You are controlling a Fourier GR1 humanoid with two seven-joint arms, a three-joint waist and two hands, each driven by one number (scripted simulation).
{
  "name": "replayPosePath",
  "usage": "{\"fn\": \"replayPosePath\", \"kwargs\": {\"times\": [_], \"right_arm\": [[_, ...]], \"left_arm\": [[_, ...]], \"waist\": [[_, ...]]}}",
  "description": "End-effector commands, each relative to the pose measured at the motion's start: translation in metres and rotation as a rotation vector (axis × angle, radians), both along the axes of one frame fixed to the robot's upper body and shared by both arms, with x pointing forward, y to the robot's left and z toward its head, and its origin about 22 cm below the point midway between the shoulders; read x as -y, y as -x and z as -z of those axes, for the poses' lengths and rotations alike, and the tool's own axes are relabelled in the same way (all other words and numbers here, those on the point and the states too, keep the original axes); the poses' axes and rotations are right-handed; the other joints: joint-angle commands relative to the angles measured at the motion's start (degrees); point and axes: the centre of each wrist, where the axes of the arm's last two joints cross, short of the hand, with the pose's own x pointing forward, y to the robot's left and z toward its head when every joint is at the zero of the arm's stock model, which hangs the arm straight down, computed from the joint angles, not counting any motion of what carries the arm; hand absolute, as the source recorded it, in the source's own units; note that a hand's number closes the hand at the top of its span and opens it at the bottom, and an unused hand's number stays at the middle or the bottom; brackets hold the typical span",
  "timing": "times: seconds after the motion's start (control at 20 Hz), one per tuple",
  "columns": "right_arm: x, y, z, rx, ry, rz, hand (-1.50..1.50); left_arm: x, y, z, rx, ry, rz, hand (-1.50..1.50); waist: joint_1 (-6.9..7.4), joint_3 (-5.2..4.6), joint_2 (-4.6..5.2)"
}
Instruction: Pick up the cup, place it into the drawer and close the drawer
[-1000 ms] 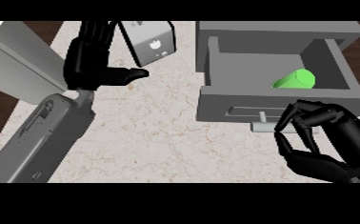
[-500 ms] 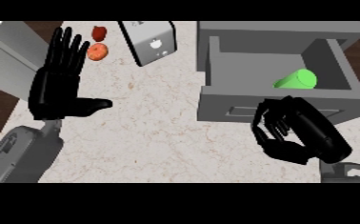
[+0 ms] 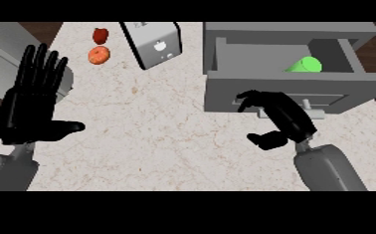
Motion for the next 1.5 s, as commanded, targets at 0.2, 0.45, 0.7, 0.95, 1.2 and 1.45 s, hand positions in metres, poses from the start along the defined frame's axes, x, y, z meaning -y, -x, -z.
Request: {"fn": "replayPosePath", "kwargs": {"times": [0.2, 0.45, 0.7, 0.95, 1.2, 1.45], "right_arm": [[-0.018, -0.032, 0.067, -0.07, 0.072, 0.008, -1.5], [0.007, -0.077, 0.046, -0.066, 0.048, 0.029, -1.5], [0.02, -0.1, 0.04, -0.111, -0.007, 0.018, -1.5], [0.046, -0.12, 0.016, -0.145, 0.013, 0.033, -1.5], [0.051, -0.134, -0.006, -0.127, 0.022, 0.068, -1.5], [0.06, -0.14, -0.02, -0.129, -0.007, 0.074, -1.5]], "left_arm": [[-0.034, 0.019, 0.01, 0.01, 0.009, 0.015, -1.5], [-0.031, 0.025, 0.03, -0.011, 0.021, -0.006, -1.5], [-0.036, 0.011, 0.02, 0.011, 0.019, 0.023, -1.5], [-0.031, 0.01, 0.0, 0.015, 0.023, 0.052, -1.5], [-0.022, 0.005, 0.006, 0.009, 0.04, 0.069, -1.5], [-0.025, 0.008, 0.032, 0.009, 0.011, 0.053, -1.5]], "waist": [[0.51, 0.04, 0.22], [0.13, 0.02, 0.19], [0.58, 0.05, 0.55], [2.01, 0.13, 0.94], [2.68, 0.16, 1.25], [3.51, 0.12, 2.1]]}}
